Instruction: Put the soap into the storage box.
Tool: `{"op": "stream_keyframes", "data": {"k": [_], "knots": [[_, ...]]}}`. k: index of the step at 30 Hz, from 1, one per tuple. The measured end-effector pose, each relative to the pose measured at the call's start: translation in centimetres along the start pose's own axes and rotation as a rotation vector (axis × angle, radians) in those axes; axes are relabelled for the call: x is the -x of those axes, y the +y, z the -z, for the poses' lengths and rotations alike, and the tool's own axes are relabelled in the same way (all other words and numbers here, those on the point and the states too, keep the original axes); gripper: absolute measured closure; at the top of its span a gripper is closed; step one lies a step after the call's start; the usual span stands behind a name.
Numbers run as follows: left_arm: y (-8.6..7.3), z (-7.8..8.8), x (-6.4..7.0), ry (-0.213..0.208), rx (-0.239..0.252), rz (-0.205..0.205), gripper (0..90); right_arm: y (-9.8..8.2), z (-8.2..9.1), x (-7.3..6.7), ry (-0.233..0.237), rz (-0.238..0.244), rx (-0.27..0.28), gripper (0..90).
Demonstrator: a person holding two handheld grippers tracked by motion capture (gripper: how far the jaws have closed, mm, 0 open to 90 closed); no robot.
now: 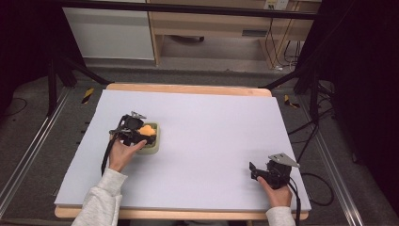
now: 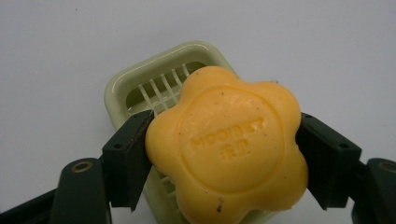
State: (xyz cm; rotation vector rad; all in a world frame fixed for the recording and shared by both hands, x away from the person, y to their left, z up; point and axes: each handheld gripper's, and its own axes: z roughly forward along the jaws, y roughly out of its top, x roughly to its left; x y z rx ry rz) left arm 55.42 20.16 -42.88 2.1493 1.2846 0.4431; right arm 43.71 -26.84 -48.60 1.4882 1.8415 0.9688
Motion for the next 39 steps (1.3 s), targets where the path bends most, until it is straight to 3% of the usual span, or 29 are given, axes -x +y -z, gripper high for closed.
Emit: {"op": "stream_keyframes", "data": {"k": [27, 39], "knots": [[-0.1, -1.6, -0.1, 0.028, -0.055, -0.02, 26.3, 0.0, 0.0, 0.1, 0.001, 0.004, -0.002, 5.6], [-0.1, -1.7, -0.1, 0.034, -0.051, -0.025, 26.1, 0.0, 0.0, 0.0, 0.001, 0.006, -0.003, 5.6]]}}
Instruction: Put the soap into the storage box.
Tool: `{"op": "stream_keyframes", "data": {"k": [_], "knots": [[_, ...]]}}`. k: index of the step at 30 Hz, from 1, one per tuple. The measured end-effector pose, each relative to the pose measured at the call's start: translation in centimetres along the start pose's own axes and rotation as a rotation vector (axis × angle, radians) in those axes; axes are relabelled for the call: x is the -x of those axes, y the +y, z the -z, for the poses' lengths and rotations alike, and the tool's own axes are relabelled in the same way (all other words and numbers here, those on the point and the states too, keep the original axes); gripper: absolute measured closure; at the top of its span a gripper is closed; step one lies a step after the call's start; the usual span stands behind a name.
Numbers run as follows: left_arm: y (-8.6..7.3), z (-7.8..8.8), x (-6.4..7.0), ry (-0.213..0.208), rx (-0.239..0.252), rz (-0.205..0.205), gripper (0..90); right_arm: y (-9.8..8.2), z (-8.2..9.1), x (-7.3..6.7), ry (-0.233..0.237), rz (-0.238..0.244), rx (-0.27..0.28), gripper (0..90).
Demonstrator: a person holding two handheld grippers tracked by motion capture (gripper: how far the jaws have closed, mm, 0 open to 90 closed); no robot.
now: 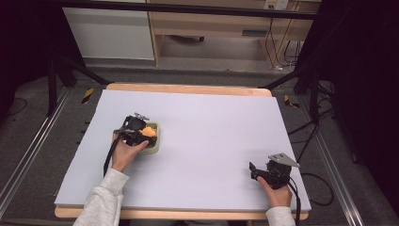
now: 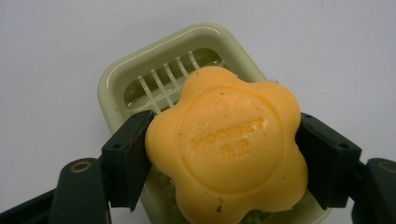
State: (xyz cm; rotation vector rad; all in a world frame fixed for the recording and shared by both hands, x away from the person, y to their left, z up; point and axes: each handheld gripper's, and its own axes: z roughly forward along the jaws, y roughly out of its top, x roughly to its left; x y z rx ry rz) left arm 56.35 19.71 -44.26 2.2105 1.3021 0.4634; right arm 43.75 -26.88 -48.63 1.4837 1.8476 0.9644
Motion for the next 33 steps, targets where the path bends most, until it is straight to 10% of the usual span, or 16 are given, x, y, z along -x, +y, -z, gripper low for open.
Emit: {"op": "stream_keyframes", "data": {"k": [33], "knots": [[0.1, 1.4, -0.1, 0.028, 0.074, 0.028, 23.6, 0.0, 0.0, -0.1, 0.005, -0.006, -0.001, 5.6]]}}
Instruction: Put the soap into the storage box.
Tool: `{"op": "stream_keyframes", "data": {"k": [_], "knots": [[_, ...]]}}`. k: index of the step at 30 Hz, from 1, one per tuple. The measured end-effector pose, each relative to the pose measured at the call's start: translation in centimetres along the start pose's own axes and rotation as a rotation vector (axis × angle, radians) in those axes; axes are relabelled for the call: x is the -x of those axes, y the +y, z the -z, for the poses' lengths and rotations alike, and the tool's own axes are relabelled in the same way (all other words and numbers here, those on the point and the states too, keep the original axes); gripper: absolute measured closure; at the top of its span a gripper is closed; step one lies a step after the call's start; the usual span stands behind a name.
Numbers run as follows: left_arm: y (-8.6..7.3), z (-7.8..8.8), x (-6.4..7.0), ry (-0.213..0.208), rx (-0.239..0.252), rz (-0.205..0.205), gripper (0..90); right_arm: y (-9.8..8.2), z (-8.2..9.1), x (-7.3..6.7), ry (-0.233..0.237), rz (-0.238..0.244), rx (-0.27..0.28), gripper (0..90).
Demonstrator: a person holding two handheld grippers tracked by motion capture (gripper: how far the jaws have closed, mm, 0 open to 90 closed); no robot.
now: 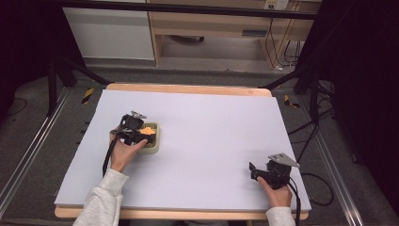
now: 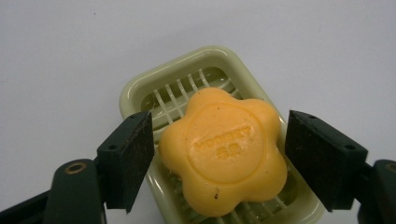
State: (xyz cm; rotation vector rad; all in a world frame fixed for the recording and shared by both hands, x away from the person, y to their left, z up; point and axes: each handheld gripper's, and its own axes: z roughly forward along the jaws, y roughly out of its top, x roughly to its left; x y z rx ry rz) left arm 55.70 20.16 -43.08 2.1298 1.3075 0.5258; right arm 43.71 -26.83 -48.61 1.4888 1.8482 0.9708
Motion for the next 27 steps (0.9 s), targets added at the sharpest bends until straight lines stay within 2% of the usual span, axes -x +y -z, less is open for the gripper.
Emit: {"op": "stream_keyframes", "data": {"k": [4, 8, 18, 22, 27], "knots": [[0.1, 0.6, 0.0, -0.005, 0.024, 0.01, 23.2, 0.0, 0.0, 0.0, -0.001, -0.001, 0.002, 5.6], [0.1, 1.2, 0.4, -0.029, 0.062, 0.018, 23.2, 0.0, 0.0, 0.0, -0.004, -0.003, 0.004, 5.6], [0.1, 1.8, 2.3, -0.059, 0.107, -0.017, 23.5, 0.0, 0.1, 0.1, -0.004, -0.004, 0.01, 5.7], [-0.1, 1.8, 3.3, -0.085, 0.114, -0.031, 24.2, 0.0, 0.1, 0.1, -0.001, -0.01, 0.009, 5.6], [-0.5, 1.9, 4.9, -0.099, 0.123, -0.073, 24.5, 0.0, 0.1, 0.1, -0.003, -0.008, 0.01, 5.6]]}}
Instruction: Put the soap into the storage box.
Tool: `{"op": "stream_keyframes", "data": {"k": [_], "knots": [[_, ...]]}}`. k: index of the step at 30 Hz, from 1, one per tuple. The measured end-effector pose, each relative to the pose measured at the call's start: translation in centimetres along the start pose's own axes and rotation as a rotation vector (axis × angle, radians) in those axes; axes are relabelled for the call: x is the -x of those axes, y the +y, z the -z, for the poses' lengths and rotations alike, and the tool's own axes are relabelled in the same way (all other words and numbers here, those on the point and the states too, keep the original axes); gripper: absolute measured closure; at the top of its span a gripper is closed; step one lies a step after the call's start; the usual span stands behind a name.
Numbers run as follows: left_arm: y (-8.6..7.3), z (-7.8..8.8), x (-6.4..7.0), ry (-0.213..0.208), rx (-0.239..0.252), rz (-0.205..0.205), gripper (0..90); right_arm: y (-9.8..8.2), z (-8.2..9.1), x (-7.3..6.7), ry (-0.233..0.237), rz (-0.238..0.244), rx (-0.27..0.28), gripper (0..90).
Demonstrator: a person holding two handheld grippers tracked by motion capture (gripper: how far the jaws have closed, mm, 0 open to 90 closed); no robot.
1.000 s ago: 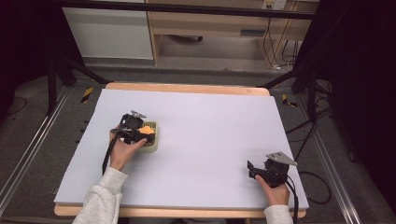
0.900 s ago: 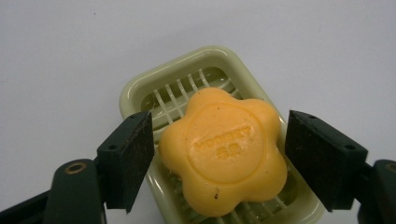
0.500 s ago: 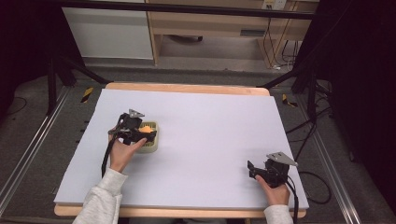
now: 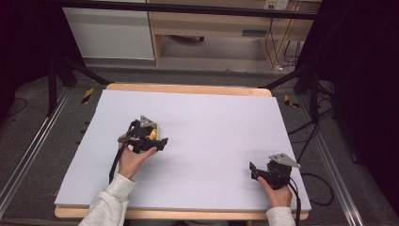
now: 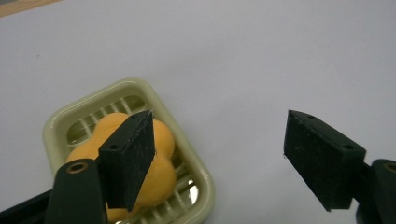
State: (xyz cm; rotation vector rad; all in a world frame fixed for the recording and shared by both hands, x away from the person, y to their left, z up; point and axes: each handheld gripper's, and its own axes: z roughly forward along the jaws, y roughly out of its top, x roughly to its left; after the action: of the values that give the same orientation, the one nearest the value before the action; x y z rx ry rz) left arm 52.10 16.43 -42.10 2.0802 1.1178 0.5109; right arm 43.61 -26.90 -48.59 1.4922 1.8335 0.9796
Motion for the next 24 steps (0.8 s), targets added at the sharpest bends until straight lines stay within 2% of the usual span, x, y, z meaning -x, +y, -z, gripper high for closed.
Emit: {"op": "stream_keyframes", "data": {"k": [7, 15, 19, 24], "knots": [[-0.4, 0.4, 2.0, -0.027, 0.03, -0.036, 25.9, 0.0, 0.0, 0.0, 0.001, 0.001, 0.001, 5.6], [-1.8, 0.8, 2.7, -0.039, 0.068, -0.044, 28.9, 0.0, 0.0, 0.0, 0.003, -0.002, -0.001, 5.6], [-2.5, 0.9, 3.0, -0.048, 0.06, -0.05, 29.7, 0.0, 0.0, 0.0, 0.003, -0.003, 0.002, 5.6], [-3.5, 1.2, 3.4, -0.05, 0.076, -0.054, 30.5, 0.0, 0.0, 0.1, 0.005, -0.003, 0.001, 5.6]]}}
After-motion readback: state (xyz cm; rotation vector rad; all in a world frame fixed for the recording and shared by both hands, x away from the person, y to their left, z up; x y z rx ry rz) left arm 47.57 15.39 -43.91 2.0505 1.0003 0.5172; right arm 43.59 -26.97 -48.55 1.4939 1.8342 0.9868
